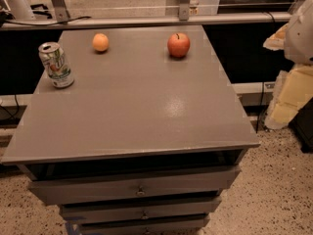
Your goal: Pick 7up can
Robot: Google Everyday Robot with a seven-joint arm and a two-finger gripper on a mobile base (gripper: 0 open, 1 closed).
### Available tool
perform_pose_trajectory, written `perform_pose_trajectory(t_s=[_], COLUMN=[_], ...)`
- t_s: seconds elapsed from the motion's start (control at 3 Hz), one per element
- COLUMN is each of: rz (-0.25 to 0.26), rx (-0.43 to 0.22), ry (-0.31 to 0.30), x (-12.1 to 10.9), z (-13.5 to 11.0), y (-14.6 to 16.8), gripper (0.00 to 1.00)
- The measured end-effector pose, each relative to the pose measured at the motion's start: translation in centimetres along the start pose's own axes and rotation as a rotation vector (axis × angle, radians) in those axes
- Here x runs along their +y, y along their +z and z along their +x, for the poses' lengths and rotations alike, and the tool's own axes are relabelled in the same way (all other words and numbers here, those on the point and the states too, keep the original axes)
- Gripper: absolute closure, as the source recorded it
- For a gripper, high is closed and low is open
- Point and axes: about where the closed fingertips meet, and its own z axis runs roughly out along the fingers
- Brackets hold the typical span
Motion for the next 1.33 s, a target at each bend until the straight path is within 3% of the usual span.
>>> perform_pose_trajectory(t_s=[0.33, 0.67, 1.0, 1.33], rz=[0.000, -0.001, -0.037, -0.117], rx=[0.000, -0.089, -0.286, -0.474], ry=[0.000, -0.009, -0.035, -0.057], x=[0.0, 0.4, 2.1, 4.1], z=[0.0, -2.2, -9.1, -17.6], y=[0.0, 0.9, 3.7, 7.4], gripper=[0.00, 0.00, 0.00, 0.00])
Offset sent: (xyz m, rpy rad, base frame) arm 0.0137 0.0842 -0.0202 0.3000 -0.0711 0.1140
